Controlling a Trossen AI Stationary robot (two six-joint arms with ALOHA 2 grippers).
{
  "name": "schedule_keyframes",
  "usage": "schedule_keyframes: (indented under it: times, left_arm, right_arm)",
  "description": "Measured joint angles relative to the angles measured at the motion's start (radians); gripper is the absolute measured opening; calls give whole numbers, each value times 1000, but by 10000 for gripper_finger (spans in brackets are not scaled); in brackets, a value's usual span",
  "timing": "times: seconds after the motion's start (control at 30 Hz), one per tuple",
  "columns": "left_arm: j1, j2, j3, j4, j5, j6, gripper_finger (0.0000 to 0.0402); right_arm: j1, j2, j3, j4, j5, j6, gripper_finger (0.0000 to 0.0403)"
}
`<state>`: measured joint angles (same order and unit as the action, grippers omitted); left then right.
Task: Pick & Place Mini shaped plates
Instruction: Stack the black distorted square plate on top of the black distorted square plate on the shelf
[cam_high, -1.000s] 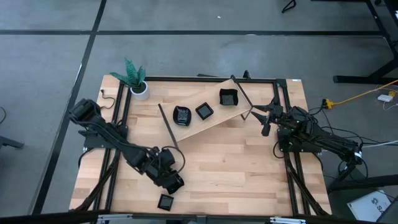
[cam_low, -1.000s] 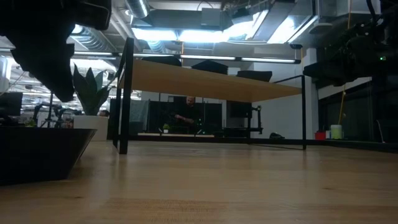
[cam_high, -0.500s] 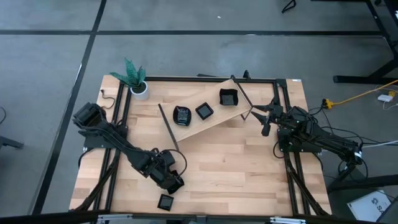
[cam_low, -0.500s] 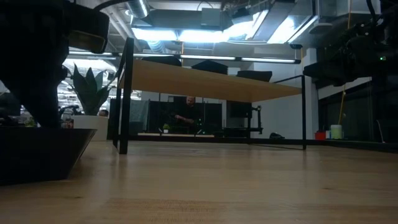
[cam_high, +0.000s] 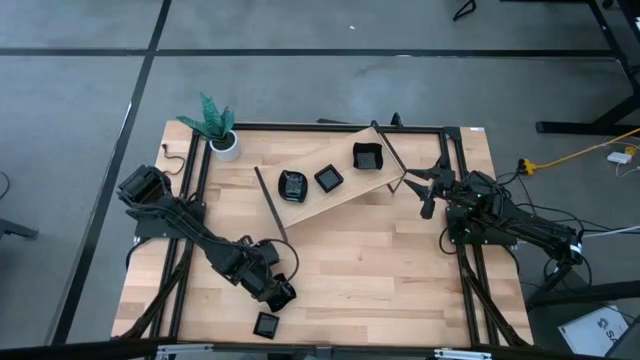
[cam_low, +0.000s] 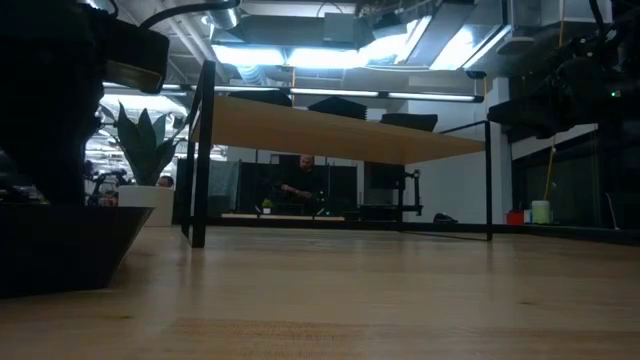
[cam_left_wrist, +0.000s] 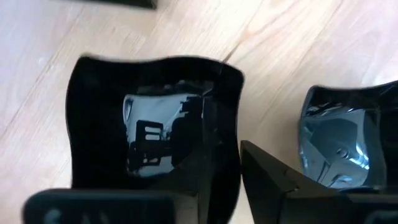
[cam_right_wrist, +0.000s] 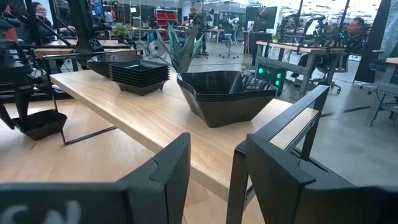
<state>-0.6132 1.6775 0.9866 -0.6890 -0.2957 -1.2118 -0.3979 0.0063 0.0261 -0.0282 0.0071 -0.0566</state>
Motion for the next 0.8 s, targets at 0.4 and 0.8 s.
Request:
schedule_keyframes:
  times: [0.4,0.8]
  left_arm:
    - [0,0,0,-15,5,-6,4]
    - [-2,-60,0,195,-31,127,3]
  right_arm:
    - [0,0,0,0,0,0,154]
    - [0,0,0,0,0,0,154]
